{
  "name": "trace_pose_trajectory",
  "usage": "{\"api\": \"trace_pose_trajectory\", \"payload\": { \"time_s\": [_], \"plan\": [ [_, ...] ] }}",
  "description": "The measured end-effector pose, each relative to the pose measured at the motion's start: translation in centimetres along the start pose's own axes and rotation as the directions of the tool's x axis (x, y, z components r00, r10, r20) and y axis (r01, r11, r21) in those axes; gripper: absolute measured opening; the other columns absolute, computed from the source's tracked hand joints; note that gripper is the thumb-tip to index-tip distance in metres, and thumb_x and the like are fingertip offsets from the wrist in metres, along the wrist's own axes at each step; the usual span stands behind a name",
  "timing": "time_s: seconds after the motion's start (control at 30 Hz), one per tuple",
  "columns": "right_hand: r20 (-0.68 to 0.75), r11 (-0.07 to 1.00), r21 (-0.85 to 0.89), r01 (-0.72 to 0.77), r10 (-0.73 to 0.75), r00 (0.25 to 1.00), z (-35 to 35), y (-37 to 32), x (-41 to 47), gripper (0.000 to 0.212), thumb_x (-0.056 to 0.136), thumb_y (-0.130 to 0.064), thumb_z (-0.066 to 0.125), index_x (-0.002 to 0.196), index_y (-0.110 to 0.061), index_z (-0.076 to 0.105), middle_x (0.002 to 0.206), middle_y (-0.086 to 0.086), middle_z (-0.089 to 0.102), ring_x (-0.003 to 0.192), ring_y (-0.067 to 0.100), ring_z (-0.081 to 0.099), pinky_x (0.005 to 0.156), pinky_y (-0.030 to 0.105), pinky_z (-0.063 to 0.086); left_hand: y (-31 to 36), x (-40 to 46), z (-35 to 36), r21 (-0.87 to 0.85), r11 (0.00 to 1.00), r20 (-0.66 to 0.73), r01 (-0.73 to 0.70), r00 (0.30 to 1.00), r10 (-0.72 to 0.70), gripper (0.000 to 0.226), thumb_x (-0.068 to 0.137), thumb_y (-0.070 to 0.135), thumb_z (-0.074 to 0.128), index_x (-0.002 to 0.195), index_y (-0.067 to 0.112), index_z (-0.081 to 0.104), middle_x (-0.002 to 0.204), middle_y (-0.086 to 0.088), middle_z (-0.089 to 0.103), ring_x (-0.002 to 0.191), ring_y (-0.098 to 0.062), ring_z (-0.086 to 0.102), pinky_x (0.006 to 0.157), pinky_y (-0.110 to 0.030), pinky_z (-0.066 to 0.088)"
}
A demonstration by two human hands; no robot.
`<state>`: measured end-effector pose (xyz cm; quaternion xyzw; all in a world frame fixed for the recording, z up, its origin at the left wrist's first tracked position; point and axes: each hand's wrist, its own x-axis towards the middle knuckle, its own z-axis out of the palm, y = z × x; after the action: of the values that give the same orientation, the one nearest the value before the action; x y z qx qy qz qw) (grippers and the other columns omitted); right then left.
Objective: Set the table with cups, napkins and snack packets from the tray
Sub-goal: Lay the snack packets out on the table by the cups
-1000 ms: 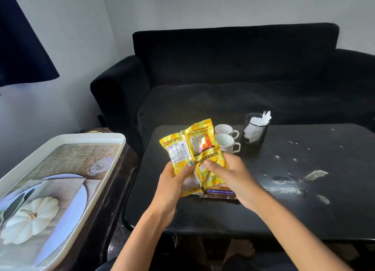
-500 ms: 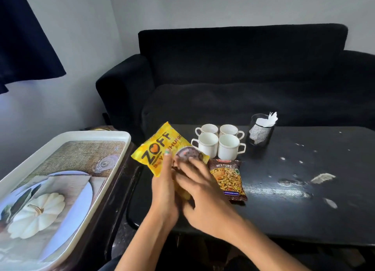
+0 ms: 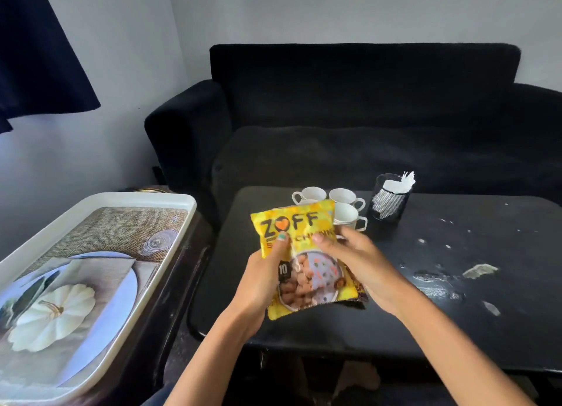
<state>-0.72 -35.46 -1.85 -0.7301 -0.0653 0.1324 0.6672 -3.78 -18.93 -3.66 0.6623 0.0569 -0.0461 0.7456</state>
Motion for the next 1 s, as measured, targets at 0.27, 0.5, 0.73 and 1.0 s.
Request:
{"api": "trace_pose_trajectory", "payload": {
  "time_s": [0.27,0.5,0.73,1.0],
  "plan": [
    [-0.031,0.999,-0.027,-0.029,0.028,0.999,-2.6,0.0,-0.9,0.053,0.063,-0.039,0.077,0.112,-0.022,0.063,0.106,-0.006,0.073,0.102,0.013,0.068,0.099,0.042,0.049,1.2,1.0,2.6,-0.018,0.995,-0.089,-0.093,0.992,0.092,0.043,0.101,0.042,0.034,0.101,0.019,0.07,0.094,-0.002,0.077,0.087,-0.019,0.074,0.078,-0.037,0.056],
    [-0.136,0.998,0.054,0.022,-0.014,0.991,-5.0,0.3,-1.4,0.049,0.058,-0.031,0.08,0.103,-0.018,0.067,0.097,-0.002,0.076,0.093,0.016,0.071,0.087,0.037,0.055,1.5,2.6,5.6,0.062,0.982,-0.242,-0.18,0.952,0.19,0.038,0.097,0.031,0.052,0.089,-0.003,0.067,0.082,-0.018,0.073,0.073,-0.029,0.07,0.07,-0.046,0.056],
    [-0.248,0.996,0.082,-0.033,0.053,0.967,-8.7,1.5,-2.4,0.047,0.054,-0.039,0.081,0.096,-0.02,0.069,0.094,0.001,0.076,0.087,0.017,0.073,0.085,0.041,0.056,0.6,5.0,8.7,0.351,0.911,-0.319,-0.217,0.887,0.334,0.028,0.082,0.038,0.071,0.07,0.012,0.068,0.056,0.006,0.065,0.048,-0.002,0.056,0.049,-0.019,0.043],
    [-0.324,0.991,0.094,-0.101,0.126,0.937,-11.6,2.4,-2.5,0.049,0.056,-0.039,0.081,0.098,-0.018,0.067,0.092,0.002,0.076,0.093,0.026,0.071,0.09,0.049,0.054,-0.2,7.2,12.4,0.462,0.863,-0.303,-0.205,0.878,0.371,0.022,0.092,0.036,0.059,0.076,0.022,0.062,0.06,0.013,0.06,0.053,-0.004,0.054,0.049,-0.025,0.036]
  ]
}}
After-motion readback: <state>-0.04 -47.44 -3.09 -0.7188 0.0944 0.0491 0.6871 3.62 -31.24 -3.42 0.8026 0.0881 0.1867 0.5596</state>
